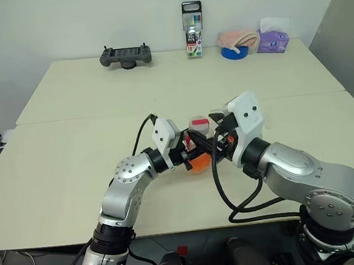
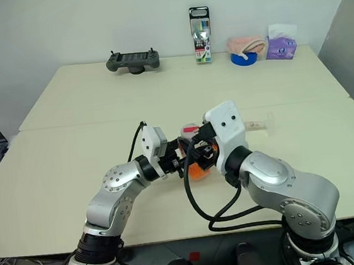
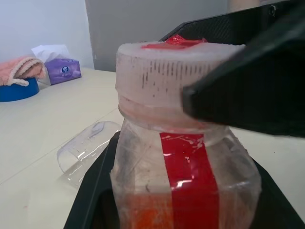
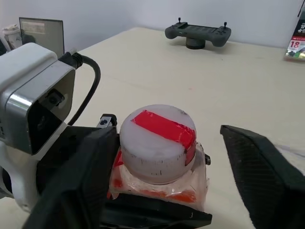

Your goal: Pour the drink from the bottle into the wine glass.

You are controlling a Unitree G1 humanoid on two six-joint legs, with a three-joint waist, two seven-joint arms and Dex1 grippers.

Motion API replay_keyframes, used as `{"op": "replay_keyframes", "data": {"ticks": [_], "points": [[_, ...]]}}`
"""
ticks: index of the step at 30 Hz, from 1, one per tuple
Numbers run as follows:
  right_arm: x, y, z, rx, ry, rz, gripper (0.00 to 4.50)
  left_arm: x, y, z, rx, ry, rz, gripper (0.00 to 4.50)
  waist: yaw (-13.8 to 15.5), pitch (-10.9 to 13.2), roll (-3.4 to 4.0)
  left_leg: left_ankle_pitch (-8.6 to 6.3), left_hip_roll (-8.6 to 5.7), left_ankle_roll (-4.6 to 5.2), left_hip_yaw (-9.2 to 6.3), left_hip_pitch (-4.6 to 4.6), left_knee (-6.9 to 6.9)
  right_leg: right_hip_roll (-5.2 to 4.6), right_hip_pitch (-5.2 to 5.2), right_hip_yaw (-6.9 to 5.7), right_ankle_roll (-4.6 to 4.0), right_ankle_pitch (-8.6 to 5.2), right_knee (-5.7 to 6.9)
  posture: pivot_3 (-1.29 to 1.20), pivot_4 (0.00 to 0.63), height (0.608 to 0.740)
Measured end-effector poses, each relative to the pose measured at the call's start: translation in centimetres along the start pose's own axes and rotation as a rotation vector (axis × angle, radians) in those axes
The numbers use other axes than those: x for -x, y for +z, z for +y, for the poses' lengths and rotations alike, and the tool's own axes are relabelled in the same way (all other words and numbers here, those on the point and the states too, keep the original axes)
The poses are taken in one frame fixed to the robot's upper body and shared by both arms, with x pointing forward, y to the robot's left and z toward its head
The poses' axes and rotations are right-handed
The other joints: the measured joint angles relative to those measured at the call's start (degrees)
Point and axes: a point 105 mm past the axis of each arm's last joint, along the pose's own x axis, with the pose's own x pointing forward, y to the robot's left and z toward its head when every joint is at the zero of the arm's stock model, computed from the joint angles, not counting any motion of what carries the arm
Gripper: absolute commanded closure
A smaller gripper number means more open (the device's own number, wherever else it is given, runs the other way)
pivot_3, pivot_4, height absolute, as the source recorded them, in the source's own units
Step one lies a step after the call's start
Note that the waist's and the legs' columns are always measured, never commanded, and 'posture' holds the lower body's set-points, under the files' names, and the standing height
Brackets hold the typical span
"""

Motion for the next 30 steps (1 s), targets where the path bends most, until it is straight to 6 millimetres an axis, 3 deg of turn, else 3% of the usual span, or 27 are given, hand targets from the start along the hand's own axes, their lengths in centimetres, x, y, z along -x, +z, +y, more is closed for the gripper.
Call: {"op": "replay_keyframes", "data": {"ticks": [3, 4, 10, 15, 19, 28, 30], "points": [[-0.1, 0.1, 0.4, -0.002, 0.015, -0.003, 2.62, 0.0, 0.0, 0.1, -0.001, 0.005, 0.001, 2.66, 0.0, 0.0, 0.0, 0.0, 0.01, 0.0, -0.02, 0.0, -0.01, 0.01, 0.0, -0.02, 0.0, 0.0, 0.0, 0.0, 0.15, 0.74], [-0.2, 0.1, 0.4, 0.0, 0.018, -0.002, 2.65, 0.0, 0.0, 0.1, -0.003, 0.007, 0.002, 2.66, 0.0, 0.0, 0.0, 0.0, 0.01, 0.0, -0.01, 0.0, -0.01, 0.01, -0.01, -0.01, 0.0, 0.0, 0.0, 0.0, 0.15, 0.74], [-0.6, 0.2, -0.2, 0.073, 0.144, 0.007, 2.65, 0.0, 0.0, 0.3, -0.009, 0.024, 0.006, 2.68, -0.1, 0.0, 0.01, 0.0, -0.03, 0.0, 0.03, 0.0, 0.02, -0.01, 0.01, 0.0, 0.0, 0.0, -0.04, 0.0, 0.15, 0.74], [-0.2, 0.4, -1.9, 0.214, 0.549, 0.081, 2.65, -0.3, 0.1, -0.6, -0.022, -0.025, 0.008, 2.68, -0.1, 0.1, 0.02, -0.01, -0.02, 0.02, 0.03, 0.01, -0.02, 0.01, 0.03, -0.04, 0.01, -0.01, -0.08, 0.0, 0.15, 0.74], [-0.2, 1.1, -2.9, 0.173, 0.778, 0.072, 2.65, -0.6, 0.7, -1.2, -0.038, -0.061, -0.013, 2.69, -0.3, 0.1, 0.01, -0.03, 0.04, 0.07, 0.06, 0.07, -0.05, 0.04, 0.03, -0.01, 0.0, -0.04, -0.02, 0.0, 0.15, 0.74], [-1.8, 0.9, -3.4, 0.251, 0.915, 0.08, 2.65, 0.0, 0.3, -0.8, -0.033, -0.021, 0.004, 2.69, -0.1, 0.1, 0.05, -0.03, -0.02, 0.05, 0.03, 0.0, -0.01, -0.04, 0.01, 0.0, -0.01, -0.04, -0.02, 0.0, 0.15, 0.74], [-1.8, 0.8, -3.3, 0.237, 0.917, 0.088, 1.92, 0.1, 0.2, -0.9, -0.031, -0.017, 0.008, 2.69, 0.1, 0.1, 0.05, -0.03, -0.02, 0.04, 0.01, -0.03, -0.01, -0.06, -0.01, -0.01, -0.01, -0.03, -0.02, 0.0, 0.15, 0.74]]}}
